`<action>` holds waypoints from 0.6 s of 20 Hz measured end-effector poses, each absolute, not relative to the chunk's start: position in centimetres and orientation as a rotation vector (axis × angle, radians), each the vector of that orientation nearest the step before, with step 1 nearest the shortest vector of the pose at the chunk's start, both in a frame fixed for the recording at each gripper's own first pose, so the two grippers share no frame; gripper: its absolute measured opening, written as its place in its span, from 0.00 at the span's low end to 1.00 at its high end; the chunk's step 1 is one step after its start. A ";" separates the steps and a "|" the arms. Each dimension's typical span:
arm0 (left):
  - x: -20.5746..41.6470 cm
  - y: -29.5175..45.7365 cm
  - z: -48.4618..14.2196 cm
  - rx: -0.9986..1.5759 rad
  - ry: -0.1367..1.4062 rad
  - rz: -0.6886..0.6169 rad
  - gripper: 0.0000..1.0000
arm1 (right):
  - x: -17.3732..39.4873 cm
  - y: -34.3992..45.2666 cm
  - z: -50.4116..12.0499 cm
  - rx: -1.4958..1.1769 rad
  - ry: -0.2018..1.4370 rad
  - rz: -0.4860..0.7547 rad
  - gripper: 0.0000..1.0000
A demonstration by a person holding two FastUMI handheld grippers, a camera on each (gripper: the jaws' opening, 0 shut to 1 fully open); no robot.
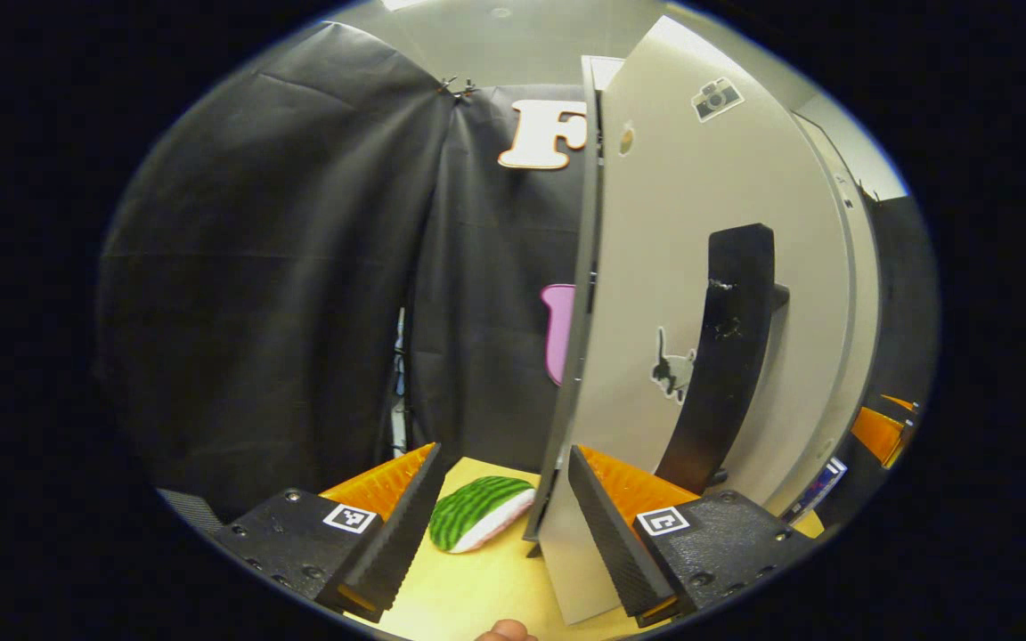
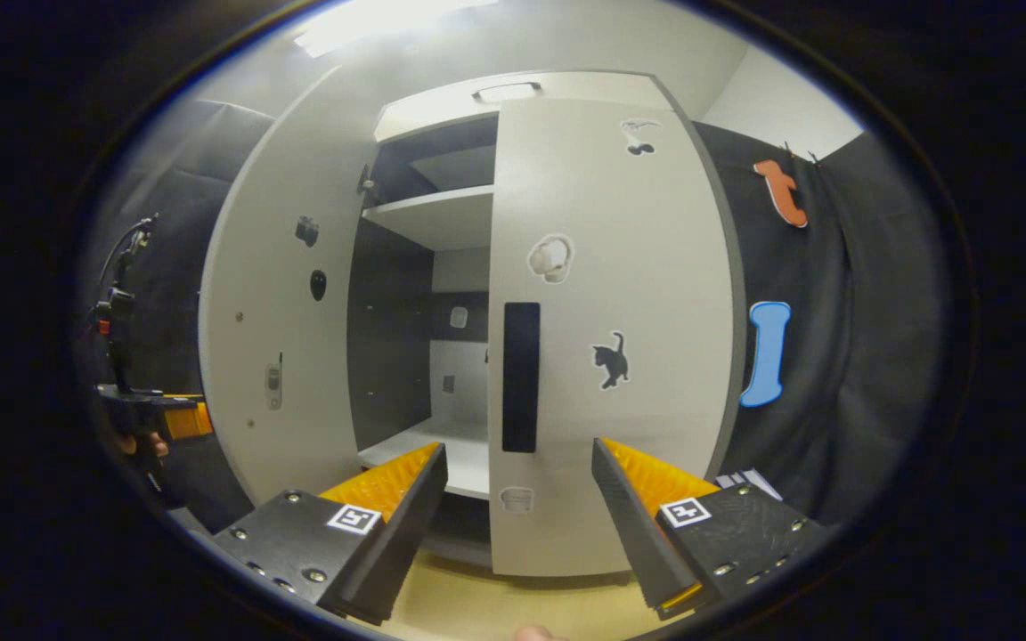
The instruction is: Grasp the bottle in the cabinet with the left hand and place it on the coaster, then close the right door with the right hand and the left door with the left hand.
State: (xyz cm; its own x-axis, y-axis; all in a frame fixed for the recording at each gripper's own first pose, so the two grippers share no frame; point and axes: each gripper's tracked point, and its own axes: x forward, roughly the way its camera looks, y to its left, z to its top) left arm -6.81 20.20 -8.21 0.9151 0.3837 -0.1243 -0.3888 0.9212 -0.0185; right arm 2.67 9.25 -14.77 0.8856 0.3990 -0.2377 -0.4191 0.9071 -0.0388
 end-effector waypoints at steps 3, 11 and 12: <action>-4.7 16.8 -8.2 -0.041 0.111 0.319 0.91 | 2.2 6.9 -14.0 -0.093 0.222 0.382 1.00; -0.4 10.3 -8.8 -0.063 0.119 0.173 0.94 | 1.2 1.2 -12.7 -0.093 0.225 0.281 0.98; -0.2 9.7 -8.7 -0.063 0.119 0.162 0.94 | 1.1 0.9 -12.5 -0.095 0.223 0.274 0.98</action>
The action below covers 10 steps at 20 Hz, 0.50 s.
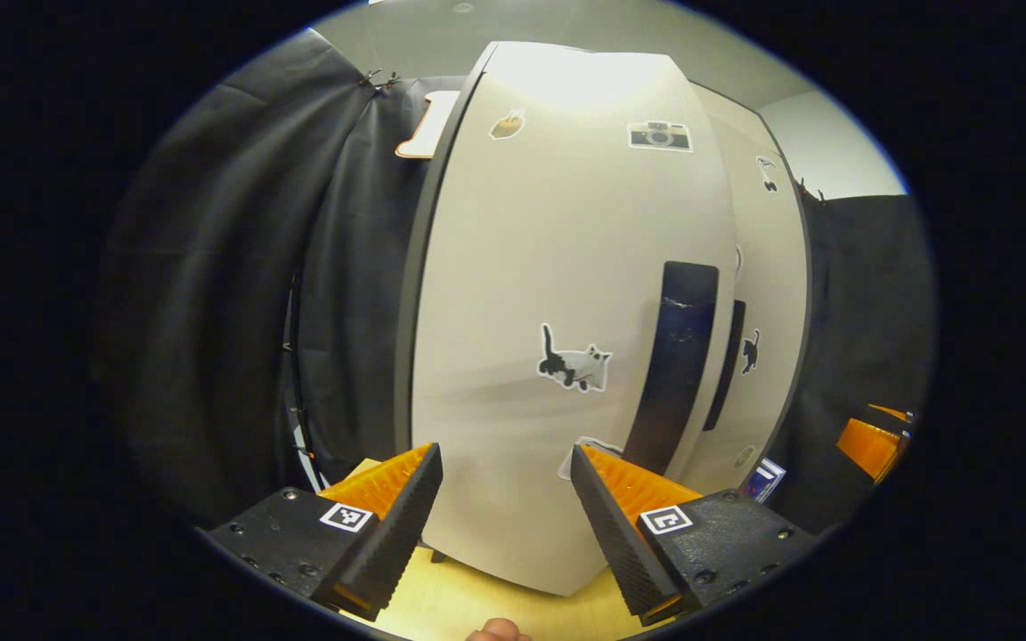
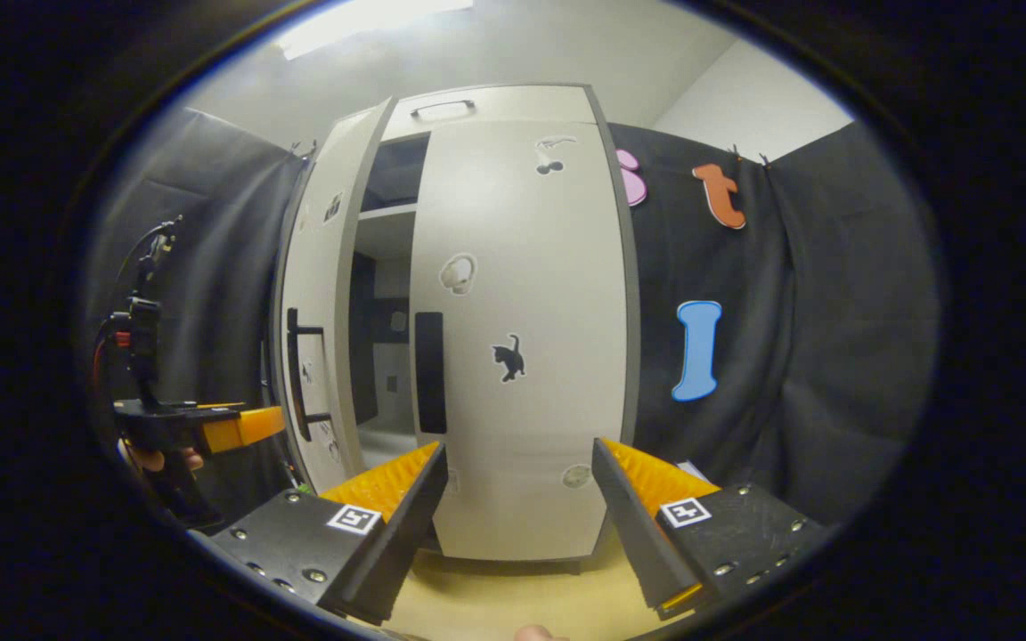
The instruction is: Grasp the bottle in the cabinet with the left hand and place it on the coaster, then close the right door with the right hand and the left door with the left hand.
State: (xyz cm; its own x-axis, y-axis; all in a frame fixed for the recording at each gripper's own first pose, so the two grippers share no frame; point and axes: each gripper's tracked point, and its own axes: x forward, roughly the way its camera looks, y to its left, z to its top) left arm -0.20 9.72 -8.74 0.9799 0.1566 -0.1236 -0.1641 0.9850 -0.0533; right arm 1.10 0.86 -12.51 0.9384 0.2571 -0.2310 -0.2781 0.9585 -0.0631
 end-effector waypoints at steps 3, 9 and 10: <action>0.3 8.4 -8.3 -0.055 0.113 0.145 0.93 | 0.9 -0.2 -12.0 -0.097 0.218 0.262 0.98; -0.4 5.3 -6.7 -0.049 0.091 0.096 0.94 | 0.6 -1.2 -11.1 -0.103 0.209 0.272 0.98; -0.6 4.9 -6.3 -0.045 0.089 0.094 0.93 | 0.6 -1.2 -10.8 -0.104 0.204 0.277 0.98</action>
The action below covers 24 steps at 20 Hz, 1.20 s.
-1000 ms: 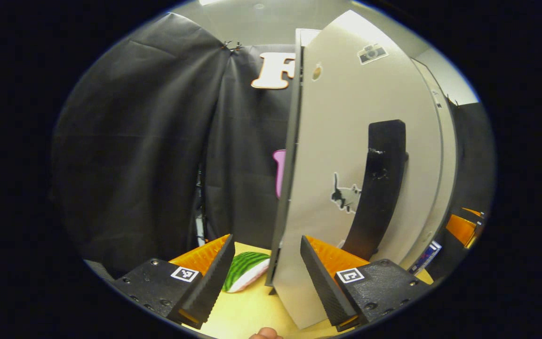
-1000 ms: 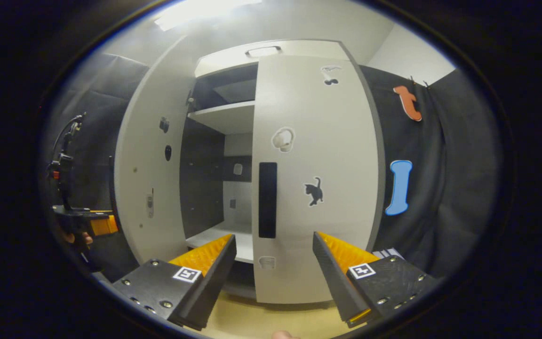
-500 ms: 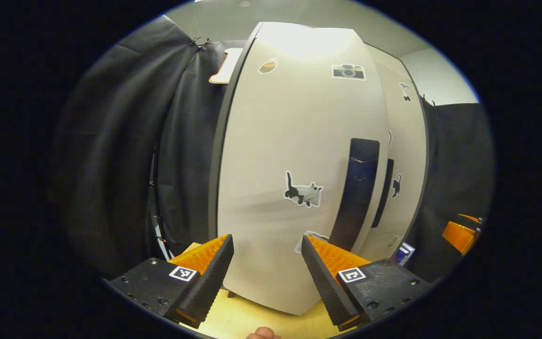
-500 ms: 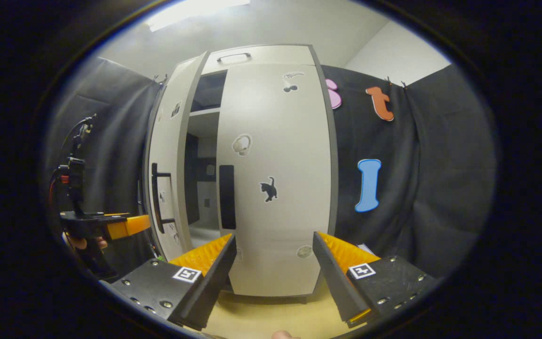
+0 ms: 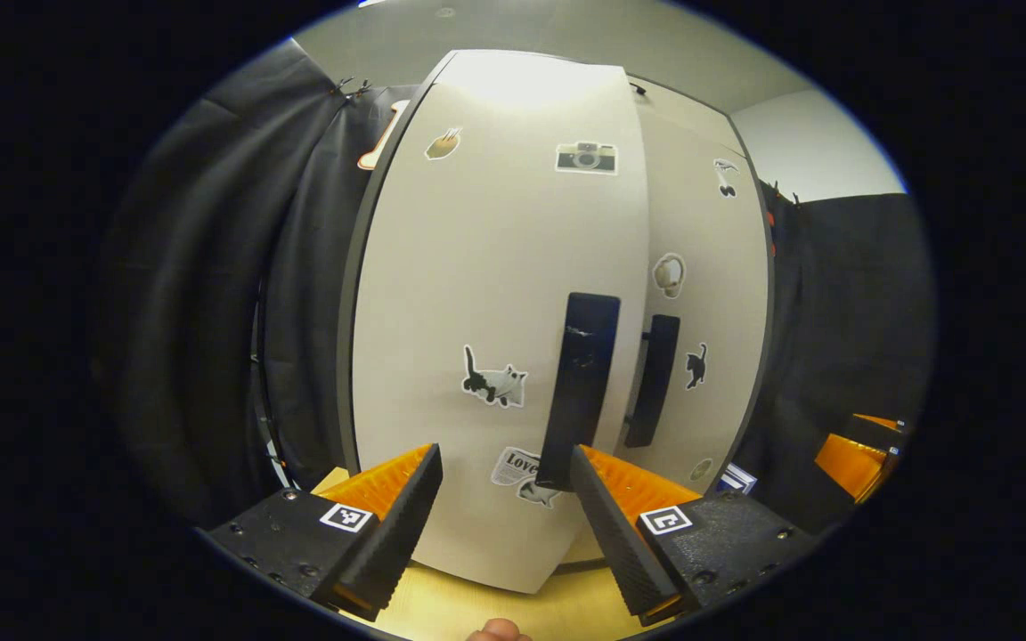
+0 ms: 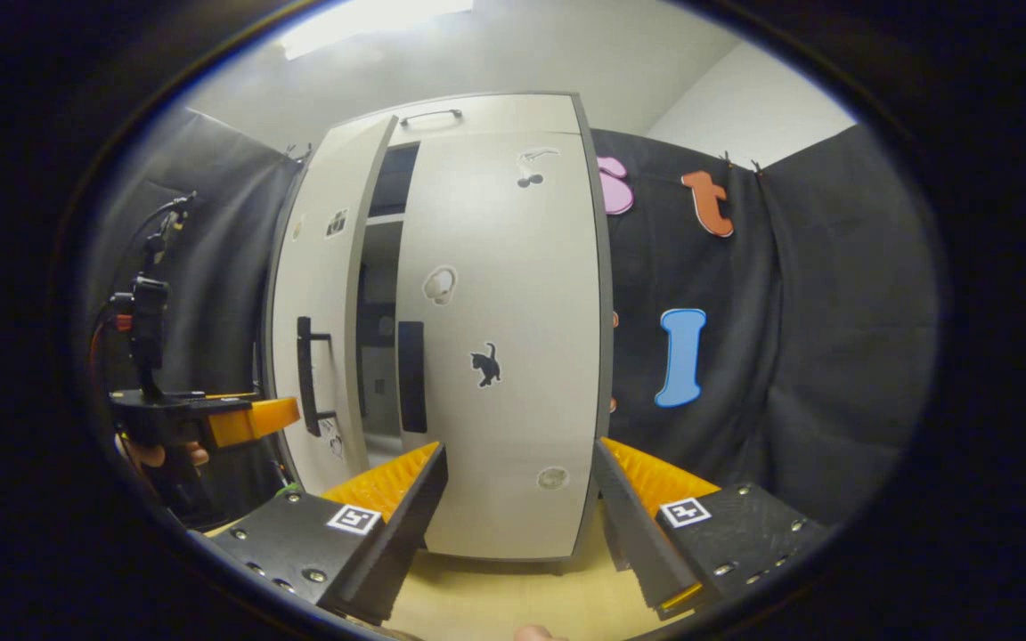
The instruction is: Grasp the bottle in the cabinet with the left hand and place it on the coaster, then close the right door with the right hand and the left door with the left hand.
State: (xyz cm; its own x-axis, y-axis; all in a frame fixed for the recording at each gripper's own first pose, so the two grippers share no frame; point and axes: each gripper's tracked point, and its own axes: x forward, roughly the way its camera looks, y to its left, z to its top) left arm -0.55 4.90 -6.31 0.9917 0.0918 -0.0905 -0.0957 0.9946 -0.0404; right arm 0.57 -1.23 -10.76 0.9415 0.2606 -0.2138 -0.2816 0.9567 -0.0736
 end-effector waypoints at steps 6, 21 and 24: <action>-1.4 1.7 -1.6 -0.007 0.053 0.073 0.94 | 1.1 -2.1 -8.4 -0.097 0.170 0.294 0.98; -3.8 -3.0 2.8 -0.002 0.006 0.029 0.93 | 0.9 -4.3 -1.2 -0.085 0.039 0.317 0.98; -4.2 -4.2 3.2 0.014 -0.003 0.028 0.93 | 0.8 -5.2 -0.9 -0.086 0.041 0.324 0.98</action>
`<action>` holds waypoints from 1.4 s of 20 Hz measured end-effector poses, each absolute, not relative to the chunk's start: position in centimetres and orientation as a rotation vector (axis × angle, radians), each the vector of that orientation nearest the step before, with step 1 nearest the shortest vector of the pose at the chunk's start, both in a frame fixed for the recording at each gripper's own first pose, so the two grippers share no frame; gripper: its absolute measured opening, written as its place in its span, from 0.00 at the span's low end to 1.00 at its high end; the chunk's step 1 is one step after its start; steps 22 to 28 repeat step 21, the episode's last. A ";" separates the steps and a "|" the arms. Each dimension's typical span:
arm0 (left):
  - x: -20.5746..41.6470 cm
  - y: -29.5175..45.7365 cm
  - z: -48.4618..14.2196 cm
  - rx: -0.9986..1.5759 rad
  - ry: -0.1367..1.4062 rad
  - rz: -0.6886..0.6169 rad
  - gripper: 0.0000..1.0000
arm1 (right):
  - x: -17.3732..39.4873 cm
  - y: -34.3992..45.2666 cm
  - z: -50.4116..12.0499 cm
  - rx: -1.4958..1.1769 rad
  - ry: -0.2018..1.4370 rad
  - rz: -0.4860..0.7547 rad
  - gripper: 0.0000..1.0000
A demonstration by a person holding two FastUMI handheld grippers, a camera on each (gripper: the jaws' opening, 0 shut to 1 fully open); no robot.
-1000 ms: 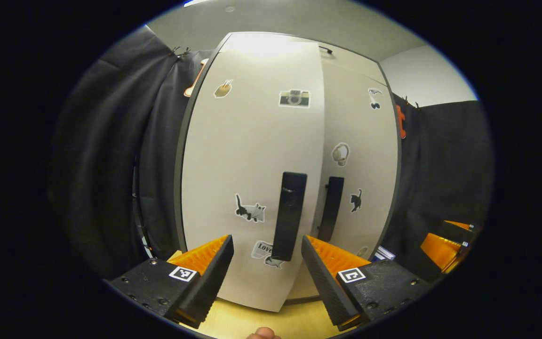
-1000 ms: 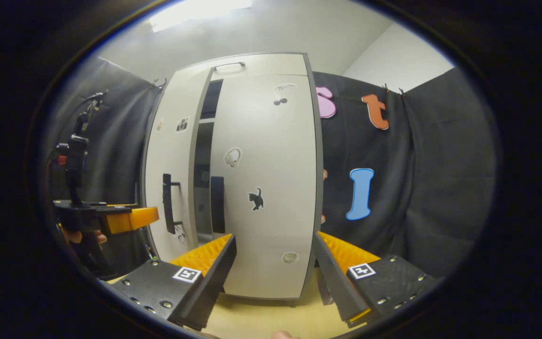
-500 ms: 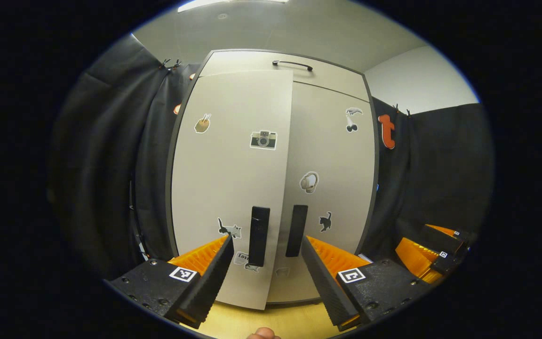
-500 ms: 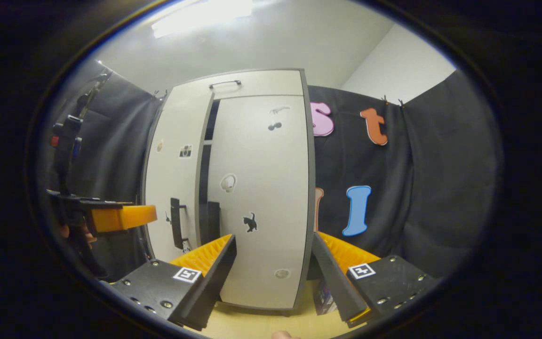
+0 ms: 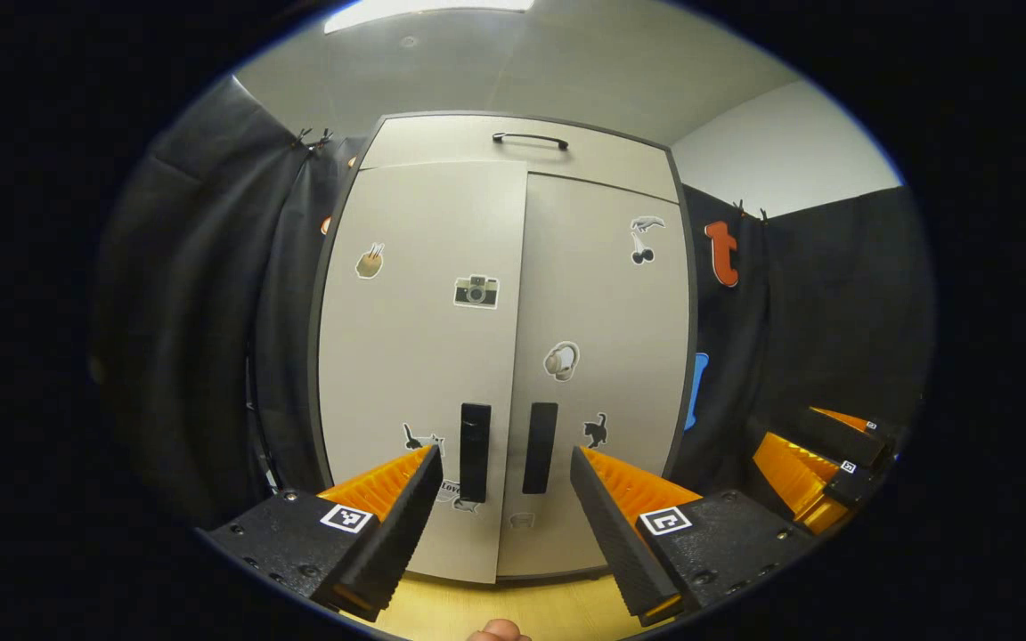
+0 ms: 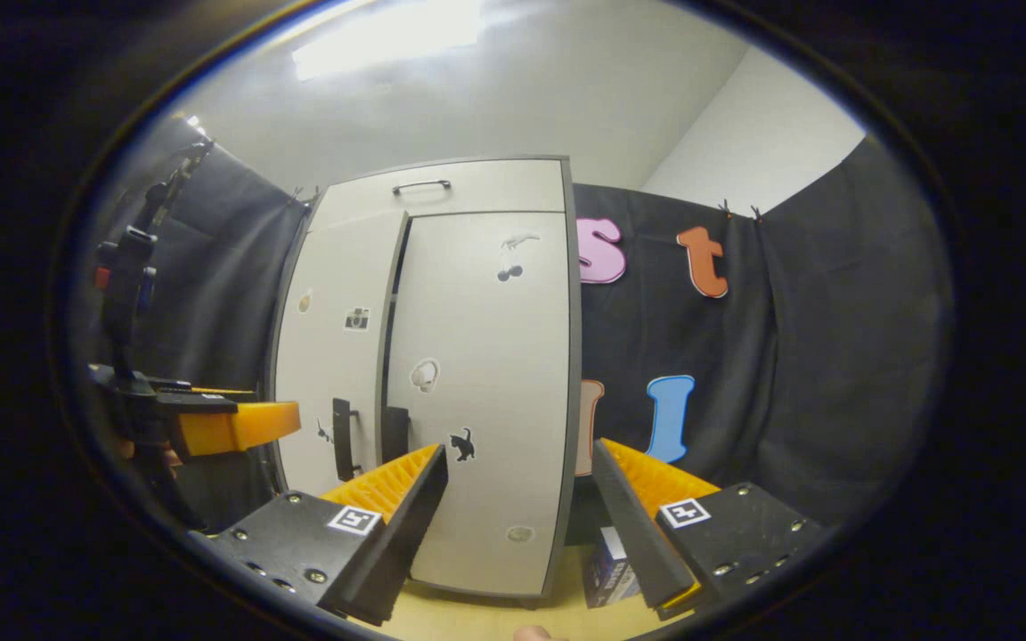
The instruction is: Grasp the bottle in the cabinet with the left hand and place it on the coaster, then close the right door with the right hand and the left door with the left hand.
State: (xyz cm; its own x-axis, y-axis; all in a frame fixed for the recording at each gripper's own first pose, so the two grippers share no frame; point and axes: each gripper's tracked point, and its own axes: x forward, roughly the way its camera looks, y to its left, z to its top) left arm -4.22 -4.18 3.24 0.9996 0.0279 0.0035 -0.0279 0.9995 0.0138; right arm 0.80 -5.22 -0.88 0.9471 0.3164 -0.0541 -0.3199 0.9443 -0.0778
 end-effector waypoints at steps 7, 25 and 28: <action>-3.4 -11.4 2.2 0.006 -0.020 0.021 0.93 | 2.3 -11.6 -0.1 -0.123 0.020 0.349 0.98; 5.6 -35.0 -6.9 -0.114 -0.105 -0.058 0.95 | 11.8 -36.0 -4.4 -0.134 -0.012 0.266 0.98; 5.6 -35.0 -6.9 -0.114 -0.105 -0.058 0.95 | 11.8 -36.0 -4.4 -0.134 -0.012 0.266 0.98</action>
